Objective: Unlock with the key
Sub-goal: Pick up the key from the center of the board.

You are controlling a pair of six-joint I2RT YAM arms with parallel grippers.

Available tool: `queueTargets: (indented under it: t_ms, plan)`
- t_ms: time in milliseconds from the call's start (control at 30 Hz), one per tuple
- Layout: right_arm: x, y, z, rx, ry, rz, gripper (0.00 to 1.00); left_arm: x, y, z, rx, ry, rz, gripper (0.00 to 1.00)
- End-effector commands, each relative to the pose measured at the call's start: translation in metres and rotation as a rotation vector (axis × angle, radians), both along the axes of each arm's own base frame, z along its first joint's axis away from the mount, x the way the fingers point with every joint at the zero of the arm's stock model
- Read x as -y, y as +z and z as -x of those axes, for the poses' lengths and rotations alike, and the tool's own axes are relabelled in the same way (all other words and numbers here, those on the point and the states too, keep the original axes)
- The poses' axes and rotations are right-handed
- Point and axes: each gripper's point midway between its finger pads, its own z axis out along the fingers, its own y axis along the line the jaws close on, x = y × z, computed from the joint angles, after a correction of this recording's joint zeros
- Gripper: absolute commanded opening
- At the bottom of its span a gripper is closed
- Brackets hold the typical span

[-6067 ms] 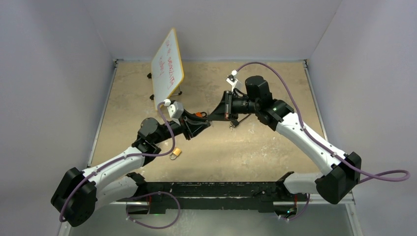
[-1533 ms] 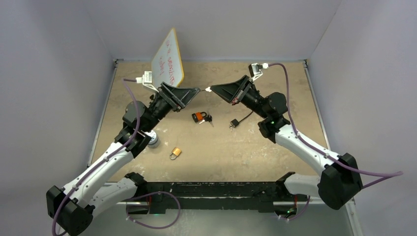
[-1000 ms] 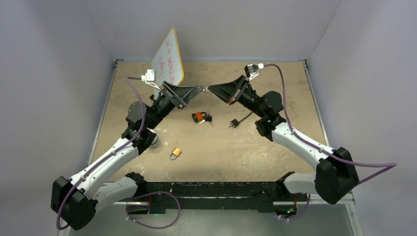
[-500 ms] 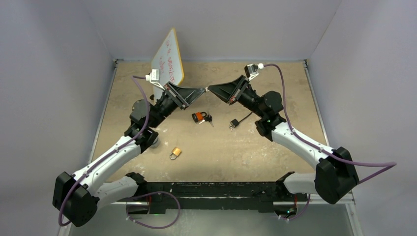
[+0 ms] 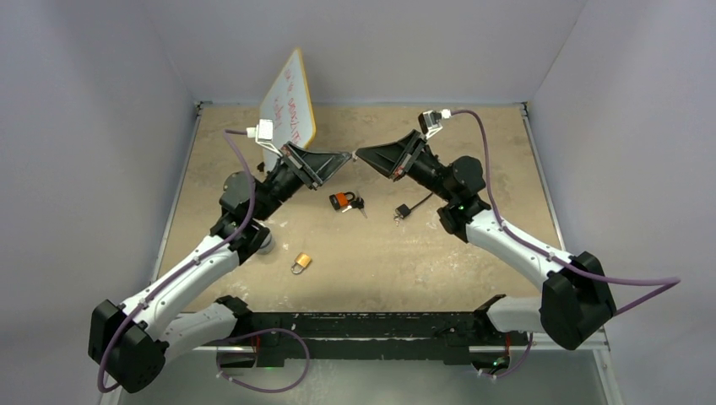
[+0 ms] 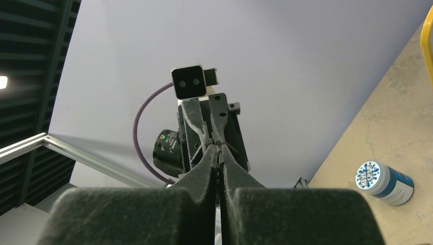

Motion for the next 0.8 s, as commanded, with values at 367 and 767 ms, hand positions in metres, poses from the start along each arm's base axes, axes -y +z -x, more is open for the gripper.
queueTargets:
  t_ms: [367,767]
  plan:
    - [0.016,0.004,0.028,0.204,-0.025,0.064,0.53,0.017,-0.004,0.039,0.43,-0.261,-0.621,0.0]
    - [0.02,-0.002,0.066,0.497,0.117,0.245,0.6,0.019,-0.018,0.065,0.474,-0.454,-0.702,0.0]
